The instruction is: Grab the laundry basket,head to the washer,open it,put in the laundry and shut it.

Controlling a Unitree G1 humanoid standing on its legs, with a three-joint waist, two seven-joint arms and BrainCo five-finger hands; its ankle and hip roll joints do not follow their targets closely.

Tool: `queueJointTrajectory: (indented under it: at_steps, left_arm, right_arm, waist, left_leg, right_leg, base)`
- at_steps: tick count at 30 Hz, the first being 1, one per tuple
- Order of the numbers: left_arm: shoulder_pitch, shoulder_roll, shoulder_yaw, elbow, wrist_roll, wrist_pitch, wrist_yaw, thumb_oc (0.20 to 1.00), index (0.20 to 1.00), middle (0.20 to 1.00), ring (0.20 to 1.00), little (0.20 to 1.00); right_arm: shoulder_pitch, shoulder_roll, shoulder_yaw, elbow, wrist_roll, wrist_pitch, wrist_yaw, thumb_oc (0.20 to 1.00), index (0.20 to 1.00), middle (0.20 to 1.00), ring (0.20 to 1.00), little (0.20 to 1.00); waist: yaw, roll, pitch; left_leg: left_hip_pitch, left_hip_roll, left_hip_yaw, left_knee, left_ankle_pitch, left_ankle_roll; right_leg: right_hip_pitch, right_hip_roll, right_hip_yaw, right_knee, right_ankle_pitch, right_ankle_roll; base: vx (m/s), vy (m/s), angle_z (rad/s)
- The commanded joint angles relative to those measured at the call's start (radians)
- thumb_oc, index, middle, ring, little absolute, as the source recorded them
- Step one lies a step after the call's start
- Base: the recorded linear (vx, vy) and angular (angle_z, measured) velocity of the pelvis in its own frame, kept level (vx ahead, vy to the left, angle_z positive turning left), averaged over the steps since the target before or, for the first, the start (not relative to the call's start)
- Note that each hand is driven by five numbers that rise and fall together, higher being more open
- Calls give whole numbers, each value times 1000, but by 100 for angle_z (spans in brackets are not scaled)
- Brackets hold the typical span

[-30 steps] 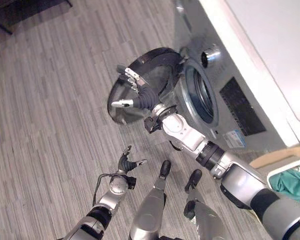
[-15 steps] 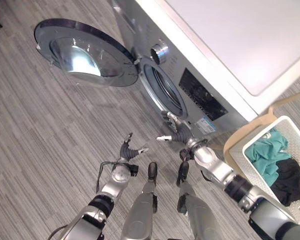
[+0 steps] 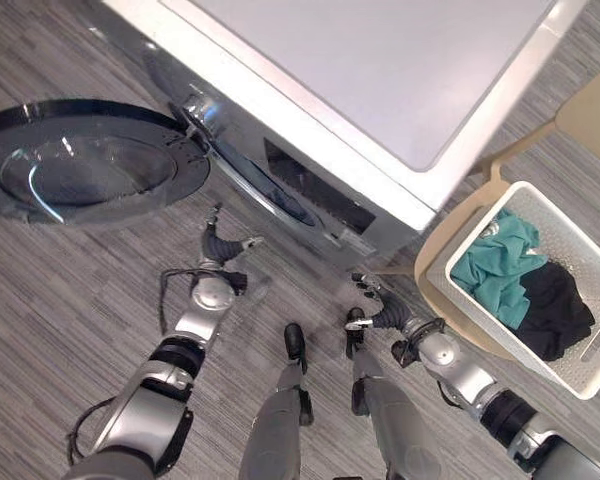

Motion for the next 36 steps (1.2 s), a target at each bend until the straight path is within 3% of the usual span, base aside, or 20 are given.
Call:
queueJointTrajectory:
  at_steps: [1, 6, 14, 23, 26, 29, 33, 34, 36]
  left_arm:
    - [-52, 64, 30, 92, 19, -24, 37, 1000, 1000, 1000, 1000, 1000]
    - [-148, 196, 60, 274, 27, -1, 26, 1000, 1000, 1000, 1000, 1000]
    - [-138, 338, 85, 331, 102, 13, 9, 1000, 1000, 1000, 1000, 1000]
    - [-116, 436, 159, 362, 90, 24, 28, 1000, 1000, 1000, 1000, 1000]
    - [-95, 425, 164, 349, 98, 15, 29, 1000, 1000, 1000, 1000, 1000]
    - [-23, 373, 177, 218, 97, 4, 32, 1000, 1000, 1000, 1000, 1000]
    - [95, 253, 165, 16, 77, -17, 6, 1000, 1000, 1000, 1000, 1000]
    - [135, 173, 148, -33, 57, -33, 0, 1000, 1000, 1000, 1000, 1000]
    - [161, 135, 142, -66, 52, -33, -7, 1000, 1000, 1000, 1000, 1000]
  right_arm:
    - [-23, 12, -28, -97, -31, -71, 6, 1000, 1000, 1000, 1000, 1000]
    - [-8, -51, -67, -143, -24, -90, 1, 1000, 1000, 1000, 1000, 1000]
    - [62, -122, -136, -204, -29, -117, 5, 1000, 1000, 1000, 1000, 1000]
    - [102, -124, -171, -223, -25, -128, 0, 1000, 1000, 1000, 1000, 1000]
    - [104, -113, -169, -224, -31, -131, -1, 1000, 1000, 1000, 1000, 1000]
    - [113, -106, -181, -235, -35, -130, -8, 1000, 1000, 1000, 1000, 1000]
    - [134, -96, -215, -267, -47, -121, -16, 1000, 1000, 1000, 1000, 1000]
    - [138, -87, -230, -269, -68, -111, -28, 1000, 1000, 1000, 1000, 1000]
    - [144, -85, -237, -282, -76, -108, -29, 1000, 1000, 1000, 1000, 1000]
  waist:
    - [6, -16, 11]
    - [-17, -19, 18]
    - [-21, -40, 27]
    - [-12, -66, 23]
    - [-8, -72, 13]
    - [-2, -69, 3]
    - [-7, -63, -11]
    - [-19, -58, -22]
    - [-20, -56, -27]
  left_leg:
    - [-21, -5, -43, 84, -88, -12]
    - [-52, -9, -51, 92, -83, -15]
    - [-87, -8, -55, 109, -89, -15]
    - [-111, -3, -52, 157, -117, -19]
    - [-99, 1, -45, 161, -124, -21]
    - [-76, 3, -34, 163, -133, -19]
    - [-43, 2, -13, 163, -144, -14]
    - [-17, 4, 8, 160, -151, -10]
    - [1, 6, 21, 160, -158, -7]
  right_leg:
    - [47, -117, -47, 89, -150, 113]
    - [25, -127, -60, 97, -146, 117]
    - [14, -135, -66, 88, -126, 133]
    - [22, -136, -72, 82, -118, 142]
    - [32, -133, -67, 79, -119, 142]
    - [46, -131, -54, 80, -125, 137]
    - [60, -127, -34, 84, -132, 129]
    - [66, -120, -21, 95, -140, 125]
    - [69, -116, -12, 103, -146, 122]
  base:
    - [19, 32, 1]
    - [6, 15, 5]
    - [15, 47, 6]
    - [12, 18, 4]
    - [7, -10, 4]
    - [5, 2, -4]
    - [-20, 2, -17]
    - [-22, 4, -33]
    - [0, 19, -33]
